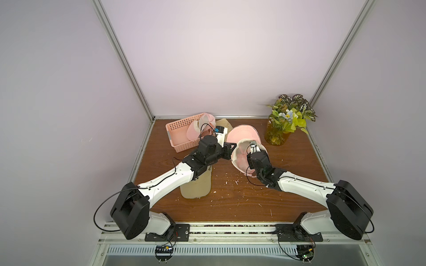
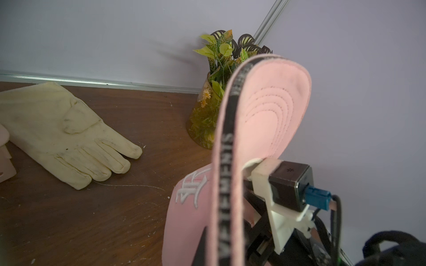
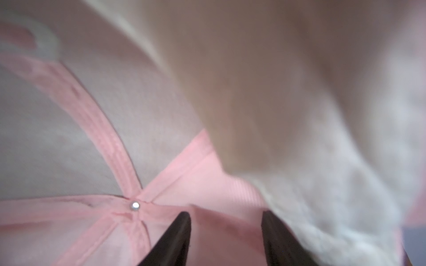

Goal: Turn the baseball cap inside out
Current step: Turn over the baseball cap.

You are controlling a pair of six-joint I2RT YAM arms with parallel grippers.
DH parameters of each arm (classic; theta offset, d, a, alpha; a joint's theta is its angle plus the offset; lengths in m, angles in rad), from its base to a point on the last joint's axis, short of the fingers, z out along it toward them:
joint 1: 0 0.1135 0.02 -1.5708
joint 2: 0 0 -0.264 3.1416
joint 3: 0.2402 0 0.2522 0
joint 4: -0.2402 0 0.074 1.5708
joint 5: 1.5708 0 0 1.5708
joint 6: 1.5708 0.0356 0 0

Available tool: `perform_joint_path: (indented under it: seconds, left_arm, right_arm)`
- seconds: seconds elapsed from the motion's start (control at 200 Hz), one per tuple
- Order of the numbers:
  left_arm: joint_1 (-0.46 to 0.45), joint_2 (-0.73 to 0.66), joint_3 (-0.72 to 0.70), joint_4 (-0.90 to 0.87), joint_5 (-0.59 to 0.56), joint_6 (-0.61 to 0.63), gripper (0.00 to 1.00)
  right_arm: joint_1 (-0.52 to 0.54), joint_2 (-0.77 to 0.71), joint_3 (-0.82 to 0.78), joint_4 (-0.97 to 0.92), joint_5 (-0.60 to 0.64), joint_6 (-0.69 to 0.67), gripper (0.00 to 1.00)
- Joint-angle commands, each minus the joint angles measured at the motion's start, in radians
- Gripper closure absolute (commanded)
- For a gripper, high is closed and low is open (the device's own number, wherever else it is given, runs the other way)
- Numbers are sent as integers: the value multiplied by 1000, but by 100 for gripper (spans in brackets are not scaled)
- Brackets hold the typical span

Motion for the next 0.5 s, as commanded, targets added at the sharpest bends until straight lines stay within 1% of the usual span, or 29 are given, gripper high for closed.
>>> perform_joint_path:
  seconds: [0.0, 0.15, 0.275, 0.4, 0.495]
  left_arm:
    - [-1, -14, 31, 27, 3, 9, 99]
    - [-1, -13, 15, 59, 20, 10, 99]
    - [-1, -15, 1, 85, 24, 19, 100]
    - [1, -15, 2, 90, 19, 24, 100]
    - [1, -13, 3, 94, 23, 27, 100]
  right_arm:
    - [-7, 0, 5, -51, 6, 56, 45]
    - [-7, 0, 14, -75, -130, 14, 45]
    - [-6, -4, 24, -102, -296, -31, 44]
    - [-6, 19, 62, -177, -386, -55, 45]
    - [-8, 15, 65, -174, -422, -64, 45]
